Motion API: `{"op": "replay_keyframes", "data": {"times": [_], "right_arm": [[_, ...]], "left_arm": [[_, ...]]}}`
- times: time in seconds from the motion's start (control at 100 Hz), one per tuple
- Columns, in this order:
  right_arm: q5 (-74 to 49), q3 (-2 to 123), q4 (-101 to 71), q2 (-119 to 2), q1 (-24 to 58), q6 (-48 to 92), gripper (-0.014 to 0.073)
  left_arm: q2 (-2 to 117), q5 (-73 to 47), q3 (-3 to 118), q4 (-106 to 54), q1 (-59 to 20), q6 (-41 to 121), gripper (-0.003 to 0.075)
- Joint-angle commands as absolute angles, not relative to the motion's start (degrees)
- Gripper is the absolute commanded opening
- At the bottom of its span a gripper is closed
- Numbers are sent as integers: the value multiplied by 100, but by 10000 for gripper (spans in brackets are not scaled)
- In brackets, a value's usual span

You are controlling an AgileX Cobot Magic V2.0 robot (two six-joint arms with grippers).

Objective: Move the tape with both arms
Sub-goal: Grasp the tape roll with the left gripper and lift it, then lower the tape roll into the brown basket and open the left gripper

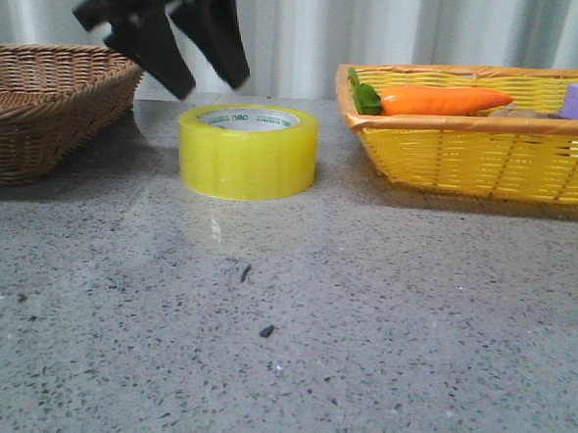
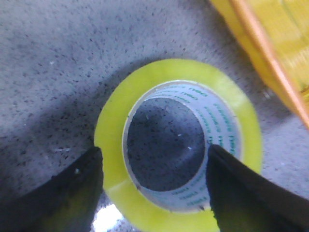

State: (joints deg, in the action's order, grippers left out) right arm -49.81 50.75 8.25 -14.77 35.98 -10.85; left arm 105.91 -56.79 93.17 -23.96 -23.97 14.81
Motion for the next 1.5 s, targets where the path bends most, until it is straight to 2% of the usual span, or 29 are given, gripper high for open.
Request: {"op": "replay_keyframes", "data": {"times": [0.0,0.25,0.32,0.39,0.5,0.66,0.84,1.02,1.29,1.49], "right_arm": [[-4561,5184,920,-1732,3561,-1103,-42],[-4561,5184,909,-1784,3561,-1103,-42],[-4561,5184,909,-1784,3561,-1103,-42],[-4561,5184,909,-1784,3561,-1103,-42],[-4553,5184,909,-1784,3561,-1103,-42],[-4534,5184,909,-1784,3561,-1103,-42],[-4382,5184,921,-1784,3561,-1103,-42],[-4345,5184,921,-1784,3561,-1103,-42],[-4345,5184,921,-1784,3561,-1103,-42],[-4345,5184,921,-1784,3561,-1103,-42]], "left_arm": [[10453,-5443,9516,-2444,-2455,1421,422],[10732,-5454,9516,-2313,-2455,1421,415],[10787,-5441,9516,-2313,-2455,1421,377],[10810,-5429,9516,-2313,-2455,1421,270],[10784,-5429,9549,-2313,-2444,1421,-24],[10407,-5295,9833,-2323,-2444,1447,-20],[9627,-5188,10685,-2272,-2444,1447,-20],[9019,-5175,11305,-1517,-2302,1403,-20],[8756,-5811,11138,-740,-1157,1154,-20],[8783,-5429,10031,-740,-268,1154,-20]]}}
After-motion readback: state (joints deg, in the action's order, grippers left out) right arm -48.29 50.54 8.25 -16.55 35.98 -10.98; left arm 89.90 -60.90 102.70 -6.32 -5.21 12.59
